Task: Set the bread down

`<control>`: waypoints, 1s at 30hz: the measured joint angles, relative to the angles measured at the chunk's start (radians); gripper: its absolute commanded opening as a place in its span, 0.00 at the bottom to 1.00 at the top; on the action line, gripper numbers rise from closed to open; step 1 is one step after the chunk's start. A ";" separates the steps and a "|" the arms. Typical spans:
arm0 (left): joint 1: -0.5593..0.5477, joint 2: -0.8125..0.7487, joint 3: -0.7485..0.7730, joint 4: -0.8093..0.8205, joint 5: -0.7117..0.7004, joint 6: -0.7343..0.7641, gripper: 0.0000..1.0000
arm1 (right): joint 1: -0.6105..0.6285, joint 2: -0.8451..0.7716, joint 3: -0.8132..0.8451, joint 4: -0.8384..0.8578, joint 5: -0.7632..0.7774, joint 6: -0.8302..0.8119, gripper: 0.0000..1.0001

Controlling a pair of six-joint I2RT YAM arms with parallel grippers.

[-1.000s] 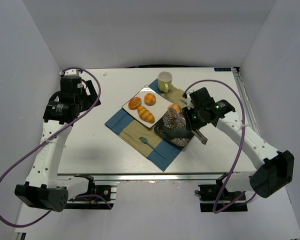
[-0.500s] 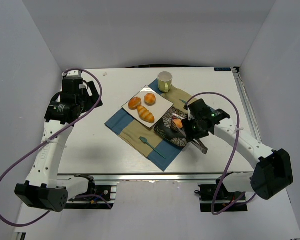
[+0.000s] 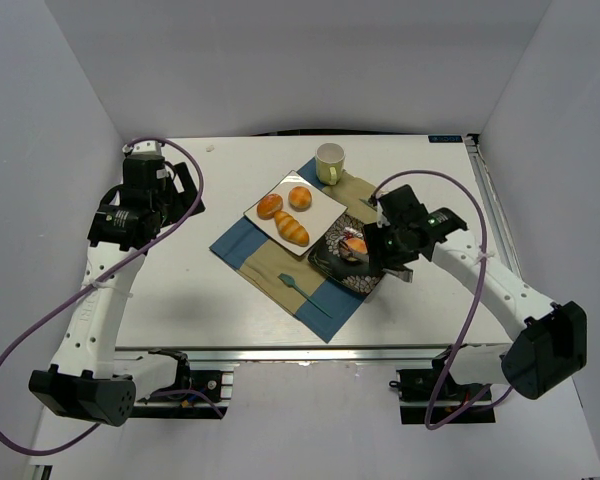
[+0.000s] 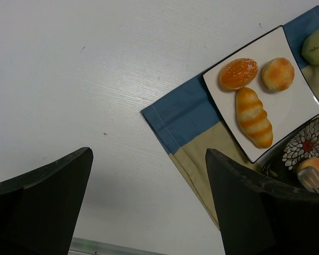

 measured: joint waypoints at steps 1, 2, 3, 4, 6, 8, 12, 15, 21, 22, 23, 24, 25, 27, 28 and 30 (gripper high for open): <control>0.000 0.000 0.000 0.000 0.000 0.000 0.98 | 0.000 0.000 0.023 -0.013 0.000 0.003 0.62; 0.000 0.000 0.000 0.000 0.000 0.000 0.98 | 0.000 0.000 0.046 -0.027 0.000 0.006 0.62; 0.000 0.000 0.000 0.000 0.000 0.000 0.98 | 0.000 -0.002 0.067 -0.035 0.000 0.008 0.62; 0.000 0.000 0.000 0.000 0.000 0.000 0.98 | 0.000 -0.002 0.089 -0.049 0.001 0.011 0.62; 0.000 0.000 0.000 0.000 0.000 0.000 0.98 | 0.000 -0.004 0.134 -0.077 0.006 0.016 0.61; 0.000 0.000 0.000 0.000 0.000 0.000 0.98 | 0.000 -0.006 0.181 -0.108 0.020 0.026 0.60; 0.000 0.000 0.000 0.000 0.000 0.000 0.98 | -0.001 -0.009 0.254 -0.141 0.086 0.051 0.60; 0.000 0.001 0.000 0.000 -0.001 0.000 0.98 | -0.014 -0.009 0.278 -0.148 0.151 0.074 0.60; 0.000 0.005 0.000 0.000 -0.001 0.000 0.98 | -0.239 -0.002 0.257 -0.055 0.200 0.074 0.59; 0.000 0.005 0.000 0.000 -0.001 0.000 0.98 | -0.286 0.005 0.253 -0.030 0.192 0.070 0.60; 0.000 0.005 0.000 0.000 0.000 0.000 0.98 | -0.368 0.026 0.245 0.017 0.184 0.056 0.60; 0.000 0.006 0.000 0.000 0.000 0.000 0.98 | -0.436 0.059 0.244 0.057 0.175 0.040 0.60; 0.000 0.006 0.000 0.000 0.000 0.001 0.98 | -0.484 0.095 0.244 0.099 0.172 0.015 0.60; 0.000 0.007 0.000 0.000 -0.001 0.003 0.98 | -0.530 0.177 0.247 0.178 0.163 -0.040 0.60; 0.000 0.009 0.000 0.000 -0.001 0.005 0.98 | -0.539 0.229 0.254 0.214 0.155 -0.074 0.59; 0.000 0.014 -0.001 0.000 -0.001 0.009 0.98 | -0.555 0.343 0.286 0.282 0.121 -0.131 0.60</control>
